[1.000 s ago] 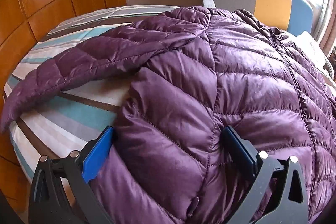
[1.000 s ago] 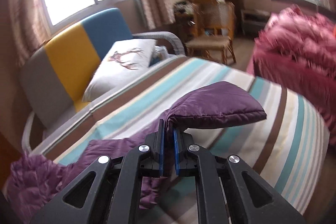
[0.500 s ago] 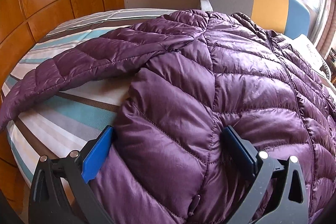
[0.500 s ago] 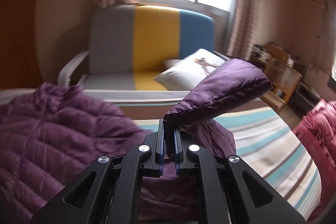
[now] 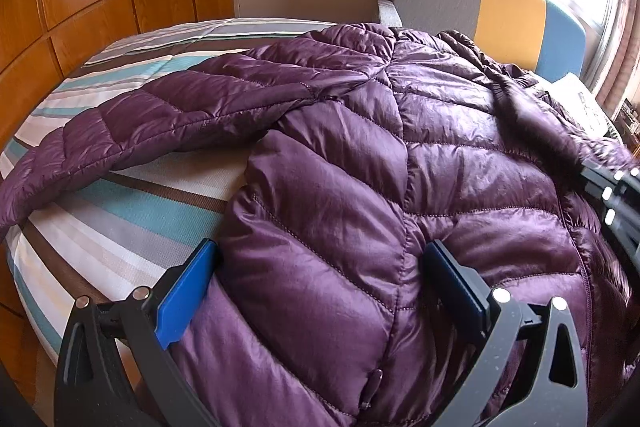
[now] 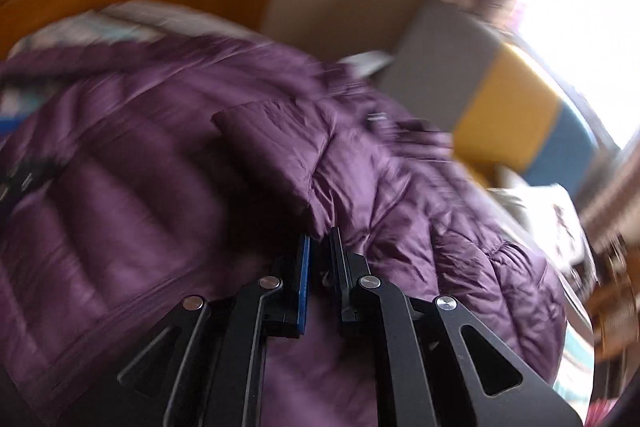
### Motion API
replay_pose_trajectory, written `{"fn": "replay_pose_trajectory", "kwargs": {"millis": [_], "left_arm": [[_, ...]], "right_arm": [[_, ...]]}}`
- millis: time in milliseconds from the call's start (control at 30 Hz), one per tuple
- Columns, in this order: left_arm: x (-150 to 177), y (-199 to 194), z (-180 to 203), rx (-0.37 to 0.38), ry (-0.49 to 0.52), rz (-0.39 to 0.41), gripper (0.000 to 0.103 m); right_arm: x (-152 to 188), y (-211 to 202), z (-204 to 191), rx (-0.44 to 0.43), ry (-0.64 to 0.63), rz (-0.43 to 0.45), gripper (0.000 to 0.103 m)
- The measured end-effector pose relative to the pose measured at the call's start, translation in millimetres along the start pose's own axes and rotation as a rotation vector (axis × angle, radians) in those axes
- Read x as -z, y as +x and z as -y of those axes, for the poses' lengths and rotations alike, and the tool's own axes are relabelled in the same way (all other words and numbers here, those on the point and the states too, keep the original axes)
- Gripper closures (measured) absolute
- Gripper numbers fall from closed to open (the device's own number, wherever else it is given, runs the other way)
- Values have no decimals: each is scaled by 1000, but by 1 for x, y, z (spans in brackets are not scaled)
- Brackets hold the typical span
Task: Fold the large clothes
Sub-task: 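Lift the held sleeve across the jacket body and open the right tool, then reach the left tool to the other sleeve and close on its cuff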
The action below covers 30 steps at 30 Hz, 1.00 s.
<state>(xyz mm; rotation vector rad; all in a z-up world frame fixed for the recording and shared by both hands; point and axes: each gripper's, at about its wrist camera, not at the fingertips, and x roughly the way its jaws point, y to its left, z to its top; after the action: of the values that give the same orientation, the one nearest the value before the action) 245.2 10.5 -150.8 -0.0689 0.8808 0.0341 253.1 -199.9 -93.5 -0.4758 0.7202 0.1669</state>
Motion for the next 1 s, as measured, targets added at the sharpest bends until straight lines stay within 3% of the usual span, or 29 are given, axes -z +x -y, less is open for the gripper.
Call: {"fn": "replay_pose_trajectory", "kwargs": {"millis": [133, 200, 233, 267, 333, 400, 467, 567, 667, 800, 867, 900, 933, 1000], "left_arm": [[0, -1, 0, 1, -1, -1, 2], [-2, -3, 0, 5, -6, -16, 2], [-3, -4, 0, 19, -10, -21, 2], [-5, -5, -1, 38, -17, -24, 2], [-13, -10, -4, 83, -73, -22, 2], [-26, -15, -6, 115, -152, -1, 2], [-40, -16, -2, 143, -202, 19, 2], [-63, -8, 21, 184, -169, 20, 2], [-82, 6, 63, 210, -70, 16, 6], [-94, 40, 108, 225, 40, -47, 31], [-93, 56, 120, 238, 75, -93, 74], [-93, 57, 122, 249, 78, -93, 84], [-94, 54, 121, 246, 74, -81, 91], [-97, 46, 113, 248, 60, -57, 95]], "right_arm": [[2, -8, -6, -20, -16, 1, 95], [7, -21, 7, -41, 70, 9, 57], [11, -29, 15, -35, 113, 27, 23], [16, -41, 23, -44, 160, 67, 21], [27, -58, 38, -53, 244, 100, 21], [43, -74, 65, 0, 381, 111, 23], [57, -80, 89, 53, 506, 100, 34], [89, -85, 128, 178, 730, 43, 48], [113, -88, 153, 290, 845, -15, 53], [134, -84, 172, 336, 904, -59, 64], [133, -75, 175, 324, 888, -73, 68], [133, -73, 176, 316, 879, -79, 68], [132, -71, 176, 306, 870, -88, 68], [123, -62, 177, 273, 864, -82, 68]]}}
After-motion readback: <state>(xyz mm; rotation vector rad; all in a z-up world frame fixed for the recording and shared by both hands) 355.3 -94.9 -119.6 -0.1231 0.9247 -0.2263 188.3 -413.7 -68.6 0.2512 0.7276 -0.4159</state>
